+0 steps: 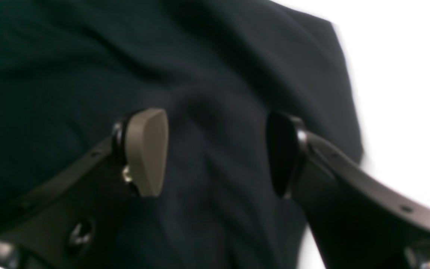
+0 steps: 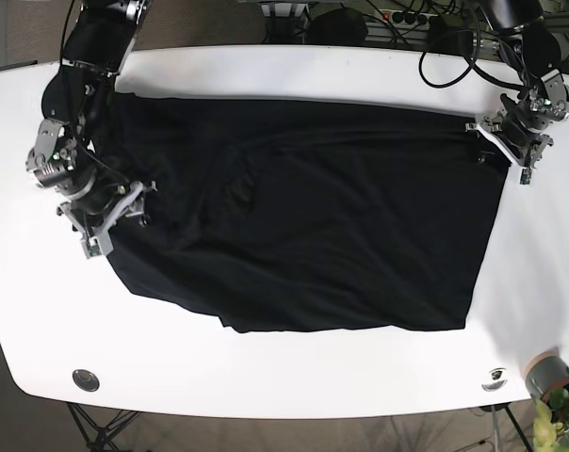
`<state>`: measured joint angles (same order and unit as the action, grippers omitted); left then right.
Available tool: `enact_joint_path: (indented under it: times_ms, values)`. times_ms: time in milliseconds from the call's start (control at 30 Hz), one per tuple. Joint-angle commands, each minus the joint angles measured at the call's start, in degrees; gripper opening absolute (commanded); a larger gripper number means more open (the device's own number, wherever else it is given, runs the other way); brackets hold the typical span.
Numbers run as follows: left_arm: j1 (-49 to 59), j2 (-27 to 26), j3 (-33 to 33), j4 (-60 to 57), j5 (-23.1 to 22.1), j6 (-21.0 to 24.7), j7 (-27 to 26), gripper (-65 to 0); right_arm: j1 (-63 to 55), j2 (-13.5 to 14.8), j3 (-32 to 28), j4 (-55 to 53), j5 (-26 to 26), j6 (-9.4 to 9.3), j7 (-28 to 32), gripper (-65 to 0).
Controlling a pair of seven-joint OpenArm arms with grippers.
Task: Fold the T-shirt properly
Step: 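Pull the shirt edge with both grippers to straighten it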
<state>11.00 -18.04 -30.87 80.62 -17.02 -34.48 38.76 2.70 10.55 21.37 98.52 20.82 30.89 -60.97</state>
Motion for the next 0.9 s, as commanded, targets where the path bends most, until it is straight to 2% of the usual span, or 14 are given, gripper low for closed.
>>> enact_joint_path:
  times_ms: [0,133,200,333,433,667,867]
  values:
    - [0.2,-0.64,-0.12,0.13,0.97,0.41,1.9,-31.1,-2.48,0.31,0.57,6.05,1.64,0.53,-0.44,-25.0]
    - [0.2,-0.46,-0.12,0.13,0.97,0.41,1.9,-31.1,-9.95,0.31,1.89,12.29,4.28,0.62,-0.96,-25.0]
    - [0.2,-0.46,-0.03,0.13,0.97,0.41,1.9,-31.1,-13.91,0.31,3.38,13.96,7.88,0.62,-0.96,-25.0]
    - [0.12,-0.46,0.15,0.13,0.97,0.41,1.98,-31.1,-19.01,0.49,8.13,14.32,13.6,0.62,-0.96,-25.0]
    - [0.12,-0.46,0.15,0.13,0.97,0.41,1.98,-31.1,-22.0,0.75,10.24,14.32,15.97,0.53,-1.05,-25.0]
    - [0.2,-0.46,0.15,0.13,0.97,0.41,1.98,-31.1,-27.45,0.93,12.79,14.23,16.24,0.36,-0.96,-25.0]
    - [0.2,-0.46,0.15,0.13,0.97,0.41,1.98,-31.1,-29.73,1.63,12.7,13.96,16.24,0.27,-0.96,-25.0]
